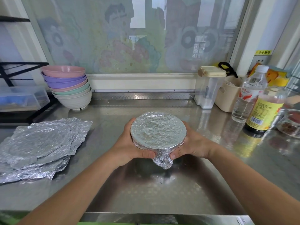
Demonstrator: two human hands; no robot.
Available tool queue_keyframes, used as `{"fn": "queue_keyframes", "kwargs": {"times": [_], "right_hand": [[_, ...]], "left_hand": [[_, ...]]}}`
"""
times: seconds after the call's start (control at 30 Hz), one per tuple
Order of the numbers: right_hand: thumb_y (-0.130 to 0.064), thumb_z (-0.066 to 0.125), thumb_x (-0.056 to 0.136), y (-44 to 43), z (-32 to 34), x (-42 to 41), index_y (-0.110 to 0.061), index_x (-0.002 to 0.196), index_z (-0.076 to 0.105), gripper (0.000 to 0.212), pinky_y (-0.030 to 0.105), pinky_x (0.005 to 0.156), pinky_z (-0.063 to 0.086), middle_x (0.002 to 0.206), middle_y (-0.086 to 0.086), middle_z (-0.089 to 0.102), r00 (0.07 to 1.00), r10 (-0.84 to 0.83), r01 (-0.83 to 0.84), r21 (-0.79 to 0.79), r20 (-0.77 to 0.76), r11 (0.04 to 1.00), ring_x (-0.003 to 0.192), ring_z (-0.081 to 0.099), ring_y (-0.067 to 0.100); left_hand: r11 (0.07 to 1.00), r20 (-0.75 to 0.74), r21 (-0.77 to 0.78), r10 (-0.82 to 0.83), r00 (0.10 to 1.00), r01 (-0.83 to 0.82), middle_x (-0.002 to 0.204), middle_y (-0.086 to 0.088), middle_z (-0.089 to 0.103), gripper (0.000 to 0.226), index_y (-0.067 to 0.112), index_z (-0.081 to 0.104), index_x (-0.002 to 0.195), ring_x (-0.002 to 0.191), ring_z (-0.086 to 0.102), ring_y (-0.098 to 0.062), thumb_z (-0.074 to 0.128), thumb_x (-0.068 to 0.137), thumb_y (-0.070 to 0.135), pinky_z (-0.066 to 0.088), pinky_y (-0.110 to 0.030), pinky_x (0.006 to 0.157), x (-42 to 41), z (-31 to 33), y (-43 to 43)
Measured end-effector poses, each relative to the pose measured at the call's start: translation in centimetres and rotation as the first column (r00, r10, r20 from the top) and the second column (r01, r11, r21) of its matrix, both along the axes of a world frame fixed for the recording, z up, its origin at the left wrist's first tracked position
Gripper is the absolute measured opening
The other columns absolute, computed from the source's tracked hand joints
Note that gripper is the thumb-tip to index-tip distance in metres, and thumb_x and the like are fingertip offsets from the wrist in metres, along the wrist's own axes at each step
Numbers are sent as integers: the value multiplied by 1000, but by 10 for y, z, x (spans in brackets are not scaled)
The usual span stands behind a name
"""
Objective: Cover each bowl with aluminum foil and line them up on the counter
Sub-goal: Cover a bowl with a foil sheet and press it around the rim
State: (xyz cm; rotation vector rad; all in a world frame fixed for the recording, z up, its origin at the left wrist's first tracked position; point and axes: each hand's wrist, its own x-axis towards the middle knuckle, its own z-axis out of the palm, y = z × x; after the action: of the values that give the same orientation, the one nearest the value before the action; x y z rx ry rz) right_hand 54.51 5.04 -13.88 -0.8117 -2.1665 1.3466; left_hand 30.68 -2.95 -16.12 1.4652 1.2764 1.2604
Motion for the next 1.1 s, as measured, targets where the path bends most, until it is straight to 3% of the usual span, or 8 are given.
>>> {"fn": "queue_keyframes", "kwargs": {"times": [0.17,0.27,0.4,0.47,0.6,0.7,0.83,1.1], "right_hand": [[-16,96,45,-6,2,3,-19,150,27,126,45,113,36,136,-4,56,999,-34,35,-16,37,999,133,48,18],[-33,92,36,-13,7,9,-26,155,-11,157,13,107,22,128,-38,34,994,-94,100,-100,57,990,136,26,-2],[-3,94,54,-27,3,-2,-21,151,-24,153,-10,78,26,121,-39,29,977,-211,206,-92,-42,974,126,25,-10],[5,89,58,-28,-2,-8,-18,151,-24,148,-7,85,32,121,-36,34,965,-252,246,-78,-73,966,124,33,-9],[0,93,52,-26,-12,-12,-21,152,-19,152,29,111,38,129,-29,42,953,-292,286,-74,-86,955,126,45,1],[-15,97,45,-25,-15,-12,-24,152,-21,159,26,110,36,134,-26,43,948,-308,303,-70,-75,950,130,44,4],[-53,97,28,-21,-19,-13,-35,149,-24,172,40,120,23,134,-28,44,947,-320,319,-41,-29,947,139,35,10],[-74,88,21,-18,-28,-15,-52,146,-2,155,48,117,27,138,-20,43,914,-406,403,96,7,910,141,29,21]], "left_hand": [[1000,-28,-16,3,1000,-4,126,16,59,119,36,32,137,121,54,-2,96,37,20,47,-24,97,0,2,-4],[999,-7,-30,19,1000,-19,125,30,48,145,28,11,151,109,46,25,99,36,25,40,-4,92,-1,6,-6],[998,30,-59,39,999,-37,125,29,47,156,26,-6,153,110,50,19,95,36,12,44,-11,89,4,3,-3],[997,48,-53,54,997,-52,124,25,50,155,25,-5,153,108,53,17,96,38,2,48,-15,87,9,3,-2],[997,67,-21,77,995,-75,125,20,51,145,24,5,152,107,54,16,93,37,12,48,-12,84,13,1,-1],[996,39,-43,81,996,-79,131,16,51,152,29,3,152,122,51,1,100,35,20,47,-18,93,10,1,-3],[997,-17,-37,70,997,-70,143,23,34,166,42,-15,149,130,40,5,101,31,25,43,-15,97,10,3,-7],[983,-202,43,185,962,-180,150,18,32,154,43,5,150,134,37,1,97,27,51,39,-31,109,13,1,-5]]}}
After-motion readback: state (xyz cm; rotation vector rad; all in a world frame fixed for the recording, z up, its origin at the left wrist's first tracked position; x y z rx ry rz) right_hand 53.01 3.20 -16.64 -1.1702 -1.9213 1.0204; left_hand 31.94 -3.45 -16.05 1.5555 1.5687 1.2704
